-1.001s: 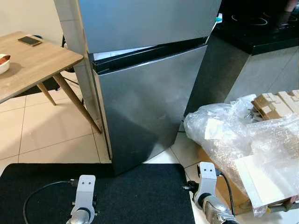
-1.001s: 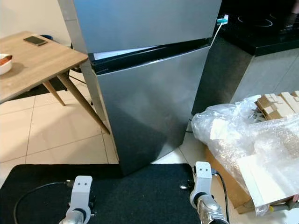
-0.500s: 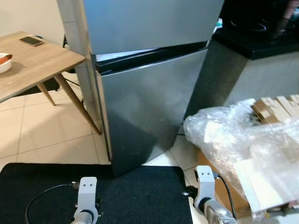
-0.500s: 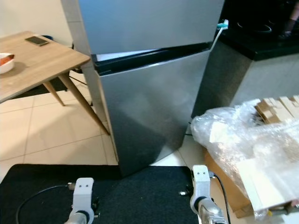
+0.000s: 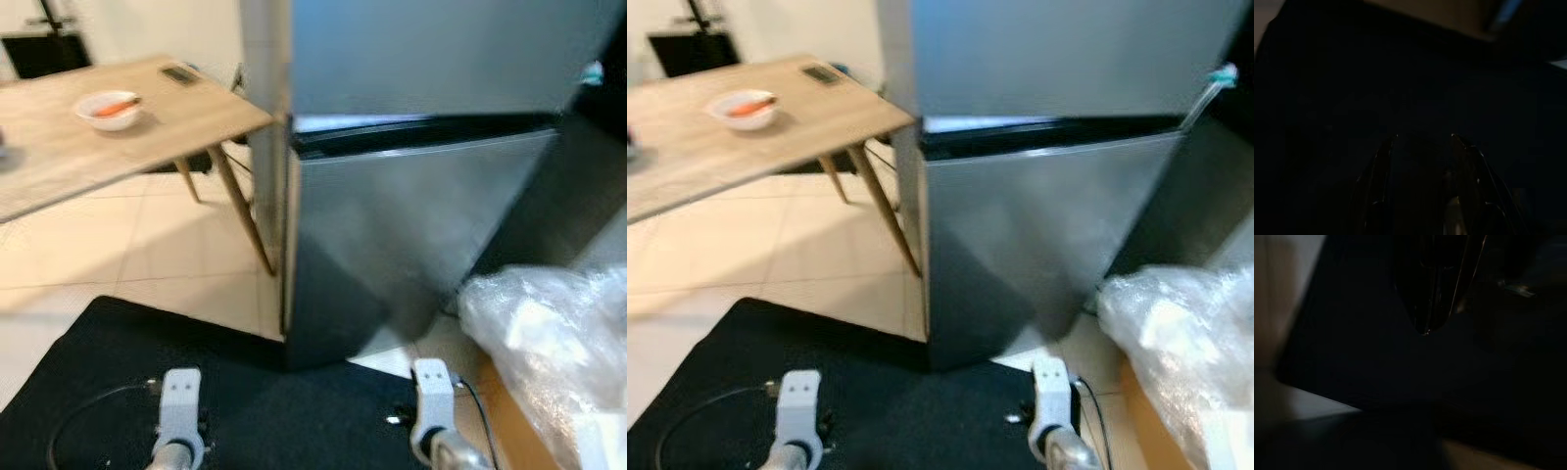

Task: Restocking fridge

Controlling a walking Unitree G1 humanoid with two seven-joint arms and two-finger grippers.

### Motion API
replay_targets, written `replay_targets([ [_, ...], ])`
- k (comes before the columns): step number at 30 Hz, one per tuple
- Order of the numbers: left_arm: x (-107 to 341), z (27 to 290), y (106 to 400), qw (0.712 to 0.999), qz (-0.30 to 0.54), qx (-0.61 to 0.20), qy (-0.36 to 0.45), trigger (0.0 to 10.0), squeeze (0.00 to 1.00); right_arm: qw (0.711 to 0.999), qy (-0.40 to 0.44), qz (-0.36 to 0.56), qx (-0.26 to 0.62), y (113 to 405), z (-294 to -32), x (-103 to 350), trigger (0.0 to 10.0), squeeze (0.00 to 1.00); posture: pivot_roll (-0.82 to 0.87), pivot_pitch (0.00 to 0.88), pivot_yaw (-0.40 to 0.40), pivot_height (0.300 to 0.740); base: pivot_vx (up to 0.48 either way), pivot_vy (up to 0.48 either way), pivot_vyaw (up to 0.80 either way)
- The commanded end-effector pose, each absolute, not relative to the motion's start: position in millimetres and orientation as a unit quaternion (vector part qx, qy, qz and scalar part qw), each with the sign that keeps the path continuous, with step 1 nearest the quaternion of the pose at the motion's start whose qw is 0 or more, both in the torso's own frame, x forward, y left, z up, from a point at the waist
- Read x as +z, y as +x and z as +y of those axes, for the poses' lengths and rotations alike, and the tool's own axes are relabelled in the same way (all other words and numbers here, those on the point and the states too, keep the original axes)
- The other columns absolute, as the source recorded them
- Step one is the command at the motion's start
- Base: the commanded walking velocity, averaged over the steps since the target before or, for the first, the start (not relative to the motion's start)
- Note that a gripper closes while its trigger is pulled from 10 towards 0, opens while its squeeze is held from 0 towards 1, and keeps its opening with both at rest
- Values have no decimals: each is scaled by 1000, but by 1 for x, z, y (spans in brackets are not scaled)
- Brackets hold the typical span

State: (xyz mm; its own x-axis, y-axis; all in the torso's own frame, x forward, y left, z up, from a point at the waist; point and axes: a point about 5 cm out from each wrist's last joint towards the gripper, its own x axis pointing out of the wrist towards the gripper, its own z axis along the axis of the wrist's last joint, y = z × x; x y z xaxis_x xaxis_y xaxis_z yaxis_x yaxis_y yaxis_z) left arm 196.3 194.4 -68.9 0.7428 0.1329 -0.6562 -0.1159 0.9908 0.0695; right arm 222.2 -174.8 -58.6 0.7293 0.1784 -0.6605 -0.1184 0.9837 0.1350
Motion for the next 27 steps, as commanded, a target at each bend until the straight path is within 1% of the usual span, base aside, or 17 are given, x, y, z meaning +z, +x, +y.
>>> replay_targets([
  [1, -75, 198, 185, 927, 368, 75, 10, 10000, 0, 927, 39, 366, 76, 220, -177, -60, 10000, 0, -55, 88, -40, 738, 0, 0, 800],
  [4, -75, 200, 182, 927, 367, 76, 13, 10000, 0, 927, 38, 366, 75, 220, -177, -60, 10000, 0, -54, 89, -39, 738, 0, 0, 800],
  [6, -76, 201, 180, 926, 371, 76, 14, 10000, 0, 927, 52, 366, 55, 219, -179, -61, 10000, 0, -53, 94, -35, 738, 0, 0, 0],
  [10, -79, 201, 177, 918, 390, 64, 15, 10000, 0, 924, 46, 375, 56, 213, -179, -64, 10000, 0, -52, 97, -30, 738, 0, 0, 0],
  [19, -80, 200, 176, 916, 397, 50, 18, 10000, 0, 925, 49, 374, 51, 208, -181, -66, 10000, 0, -58, 102, -18, 738, 290, 0, 0],
  [22, -80, 198, 177, 916, 398, 48, 18, 10000, 0, 924, 48, 376, 48, 207, -182, -67, 10000, 0, -63, 105, -15, 738, 262, 0, -800],
  [24, -80, 198, 177, 916, 399, 47, 18, 10000, 0, 924, 52, 377, 43, 207, -183, -67, 10000, 0, -64, 105, -14, 738, 247, 0, 0],
  [27, -79, 197, 179, 917, 396, 44, 16, 10000, 0, 921, 45, 386, 42, 205, -183, -69, 10000, 0, -70, 105, -15, 738, 0, 0, 0],
])
